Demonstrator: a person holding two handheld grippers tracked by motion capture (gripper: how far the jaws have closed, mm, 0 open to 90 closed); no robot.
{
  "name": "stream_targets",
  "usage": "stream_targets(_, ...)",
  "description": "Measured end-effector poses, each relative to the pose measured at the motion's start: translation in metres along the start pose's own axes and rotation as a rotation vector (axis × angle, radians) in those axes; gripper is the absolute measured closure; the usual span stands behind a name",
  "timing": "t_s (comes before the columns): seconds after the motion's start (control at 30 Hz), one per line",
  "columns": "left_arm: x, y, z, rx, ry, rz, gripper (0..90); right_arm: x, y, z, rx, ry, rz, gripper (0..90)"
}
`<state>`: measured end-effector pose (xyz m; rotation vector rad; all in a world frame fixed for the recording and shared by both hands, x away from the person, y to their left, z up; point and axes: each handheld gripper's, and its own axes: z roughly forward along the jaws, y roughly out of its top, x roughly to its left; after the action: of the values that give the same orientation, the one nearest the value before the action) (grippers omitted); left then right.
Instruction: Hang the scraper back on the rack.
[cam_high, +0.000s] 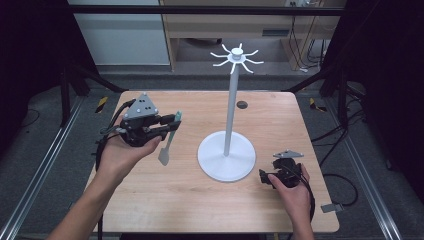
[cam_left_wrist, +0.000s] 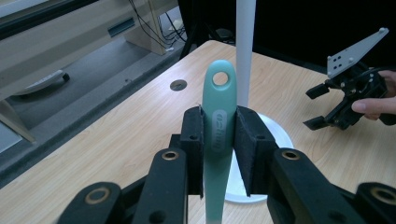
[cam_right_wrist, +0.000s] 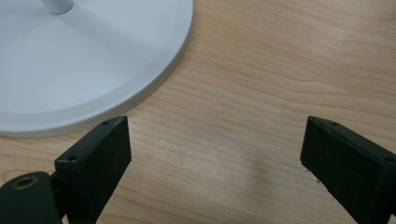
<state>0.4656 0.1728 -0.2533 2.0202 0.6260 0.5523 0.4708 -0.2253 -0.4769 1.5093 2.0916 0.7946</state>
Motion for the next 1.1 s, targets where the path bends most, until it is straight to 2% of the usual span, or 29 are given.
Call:
stream_targets(0.4, 0.0, 0.022, 0.002, -0.013, 0.008, 0.009, 74.1, 0.0, 0.0, 0.0, -0.003, -0.003, 0.002, 9.1)
stream_targets(0.8, 0.004, 0.036, 0.003, -0.036, 0.004, -0.017, 74.1, 0.0, 0.0, 0.0, -0.003, -0.002, 0.0, 9.0)
stream_targets(1.1, 0.002, 0.048, 0.004, -0.053, 0.007, -0.015, 74.1, 0.0, 0.0, 0.0, -0.005, -0.002, 0.003, 9.1)
